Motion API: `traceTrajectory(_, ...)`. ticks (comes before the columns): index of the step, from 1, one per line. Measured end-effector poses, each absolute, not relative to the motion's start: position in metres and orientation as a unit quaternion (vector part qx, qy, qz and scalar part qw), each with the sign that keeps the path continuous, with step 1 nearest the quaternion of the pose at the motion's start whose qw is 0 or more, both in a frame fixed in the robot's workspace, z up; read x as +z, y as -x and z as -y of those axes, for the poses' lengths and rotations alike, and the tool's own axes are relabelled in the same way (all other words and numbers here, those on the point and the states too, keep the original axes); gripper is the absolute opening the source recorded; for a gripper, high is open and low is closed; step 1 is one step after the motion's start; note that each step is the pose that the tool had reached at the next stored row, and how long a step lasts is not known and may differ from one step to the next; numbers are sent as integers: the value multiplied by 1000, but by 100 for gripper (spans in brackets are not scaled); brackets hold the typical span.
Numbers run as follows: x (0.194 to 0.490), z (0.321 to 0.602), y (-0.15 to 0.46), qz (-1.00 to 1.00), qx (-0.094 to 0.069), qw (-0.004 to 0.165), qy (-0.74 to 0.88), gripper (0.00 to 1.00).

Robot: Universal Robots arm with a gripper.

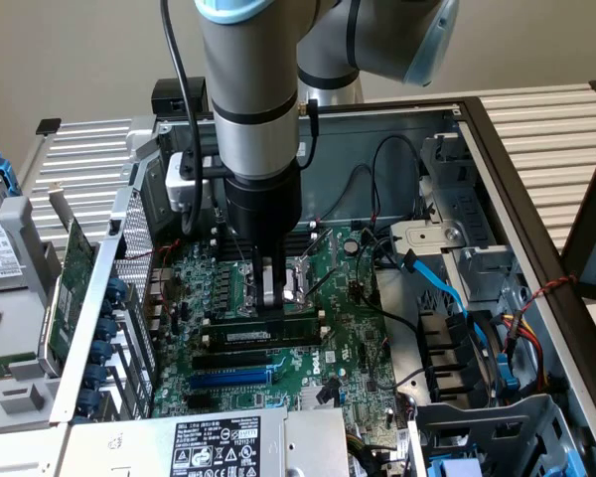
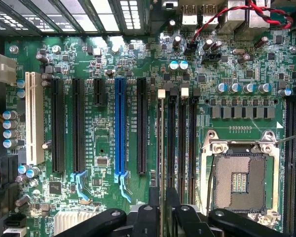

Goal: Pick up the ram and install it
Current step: 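Insert the ram into the slot, then press down the ram until it locks into place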

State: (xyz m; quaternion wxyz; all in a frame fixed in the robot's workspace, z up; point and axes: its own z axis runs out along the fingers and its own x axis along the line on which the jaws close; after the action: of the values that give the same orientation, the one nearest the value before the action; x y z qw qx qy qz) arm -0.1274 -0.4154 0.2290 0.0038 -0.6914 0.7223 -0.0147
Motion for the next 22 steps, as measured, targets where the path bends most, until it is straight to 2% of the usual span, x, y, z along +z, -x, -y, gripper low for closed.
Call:
traceTrajectory(1, 229, 415, 128, -722, -15, 4, 691, 27)
traceTrajectory(22, 232, 416, 132, -723, -11, 5, 691, 27)
